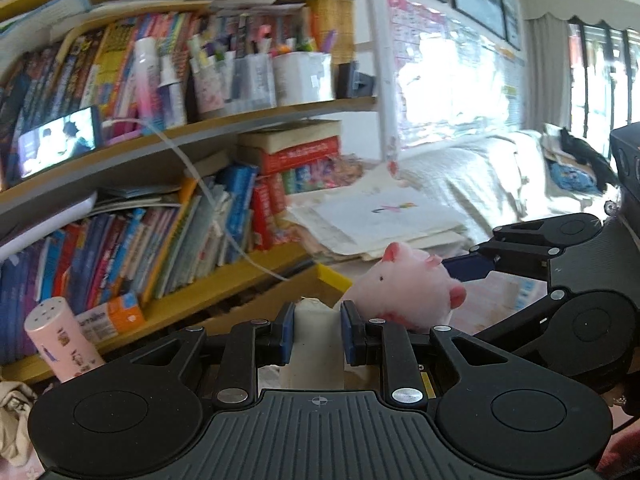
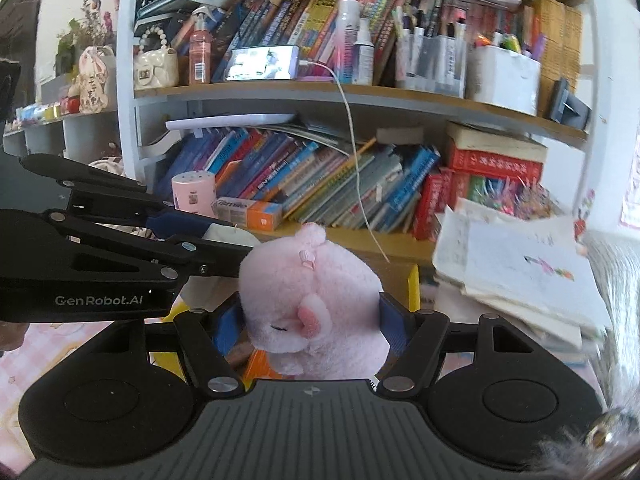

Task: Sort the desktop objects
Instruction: 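Lower the pig and soap bar into the yellow box and open both grippers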

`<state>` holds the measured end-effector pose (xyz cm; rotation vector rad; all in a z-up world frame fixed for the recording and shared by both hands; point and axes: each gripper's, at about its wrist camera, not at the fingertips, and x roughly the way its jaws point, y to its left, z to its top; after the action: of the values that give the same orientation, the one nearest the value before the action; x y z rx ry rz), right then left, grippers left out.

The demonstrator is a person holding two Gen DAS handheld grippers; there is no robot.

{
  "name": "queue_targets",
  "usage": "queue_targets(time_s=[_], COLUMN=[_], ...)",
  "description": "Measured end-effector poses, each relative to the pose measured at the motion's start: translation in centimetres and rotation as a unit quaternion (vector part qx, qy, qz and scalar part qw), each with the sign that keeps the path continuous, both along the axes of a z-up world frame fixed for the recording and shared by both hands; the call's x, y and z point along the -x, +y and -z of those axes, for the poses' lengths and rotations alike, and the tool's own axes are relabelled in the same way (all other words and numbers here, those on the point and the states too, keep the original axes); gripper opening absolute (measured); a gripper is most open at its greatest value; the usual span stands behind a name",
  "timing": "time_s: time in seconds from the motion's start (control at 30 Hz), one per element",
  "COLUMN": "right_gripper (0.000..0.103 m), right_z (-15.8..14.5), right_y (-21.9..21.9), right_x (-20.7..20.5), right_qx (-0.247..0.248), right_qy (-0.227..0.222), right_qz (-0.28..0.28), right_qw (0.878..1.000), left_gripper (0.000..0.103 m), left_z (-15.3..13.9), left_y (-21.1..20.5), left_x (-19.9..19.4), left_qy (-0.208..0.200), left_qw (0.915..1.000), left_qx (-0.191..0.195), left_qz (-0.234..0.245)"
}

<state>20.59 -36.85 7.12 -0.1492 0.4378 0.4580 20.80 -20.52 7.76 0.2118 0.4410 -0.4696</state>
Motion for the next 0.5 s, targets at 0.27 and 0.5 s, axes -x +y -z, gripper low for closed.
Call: queue_targets(time_s=[0.27, 0.5], right_gripper=[0.067, 0.068], right_z=[2.6, 5.6], right_y=[1.9, 2.4], right_x=[-4.8, -6.5], right_qx=[0.034, 0.054], right_qy=[0.037, 0.102], right_qz=[-0.013, -0.023], right_qw=[0.999, 0.993], left_gripper=[0.022, 0.023], left_z=[2.6, 5.5], left_y=[0.0, -0.4], left_x=[-3.6, -4.8], left_qy=[0.035, 0.076], left_qw=[0.9985, 0.9955], left_qx=[-0.024, -0.046], left_qz=[-0.034, -0.033])
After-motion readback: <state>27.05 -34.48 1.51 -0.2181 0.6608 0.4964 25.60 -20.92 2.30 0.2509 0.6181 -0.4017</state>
